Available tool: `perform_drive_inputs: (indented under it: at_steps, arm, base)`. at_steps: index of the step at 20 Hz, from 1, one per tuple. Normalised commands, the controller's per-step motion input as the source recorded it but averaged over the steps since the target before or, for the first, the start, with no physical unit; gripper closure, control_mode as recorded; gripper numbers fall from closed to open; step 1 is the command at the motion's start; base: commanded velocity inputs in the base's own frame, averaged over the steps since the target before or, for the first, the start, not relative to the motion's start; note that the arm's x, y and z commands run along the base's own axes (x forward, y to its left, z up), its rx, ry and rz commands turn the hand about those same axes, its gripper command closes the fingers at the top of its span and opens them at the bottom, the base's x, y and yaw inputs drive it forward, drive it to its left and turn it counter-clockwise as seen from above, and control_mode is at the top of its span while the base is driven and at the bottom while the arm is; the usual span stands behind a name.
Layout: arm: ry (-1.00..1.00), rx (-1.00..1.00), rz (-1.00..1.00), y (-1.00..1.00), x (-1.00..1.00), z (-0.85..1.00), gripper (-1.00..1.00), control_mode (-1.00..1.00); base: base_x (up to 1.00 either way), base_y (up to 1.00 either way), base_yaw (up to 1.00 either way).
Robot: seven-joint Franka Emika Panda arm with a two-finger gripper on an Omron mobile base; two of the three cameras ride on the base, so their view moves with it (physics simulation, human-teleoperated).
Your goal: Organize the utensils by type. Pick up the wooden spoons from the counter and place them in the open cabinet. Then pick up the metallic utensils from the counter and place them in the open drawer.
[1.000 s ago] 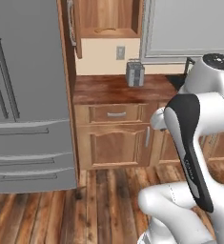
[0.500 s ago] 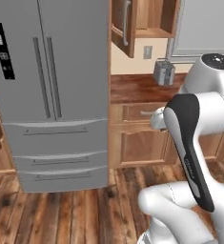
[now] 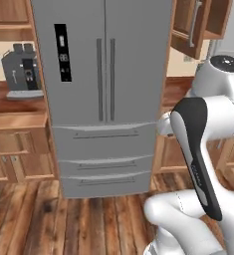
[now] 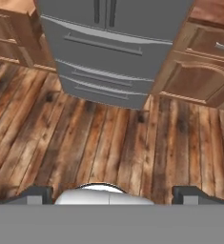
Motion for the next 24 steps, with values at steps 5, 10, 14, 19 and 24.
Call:
perform_drive_inputs:
  at_steps: [5,10,14,19,24]
  arm:
    - [0.0,0.0,0.0,0.0,0.0,0.0,-1.0,1.0]
    - [0.0,0.0,0.0,0.0,0.0,0.0,-1.0,1.0]
    - [0.0,0.0,0.0,0.0,0.0,0.0,-1.0,1.0]
    - [0.0,0.0,0.0,0.0,0.0,0.0,-1.0,1.0]
    - [0.0,0.0,0.0,0.0,0.0,0.0,-1.0,1.0]
  base:
    - [0.0,1.0,0.15]
    - [0.0,1.0,0.15]
    - [0.0,1.0,0.13]
    - [0.01,1.0,0.09]
    - [0.05,1.0,0.04]
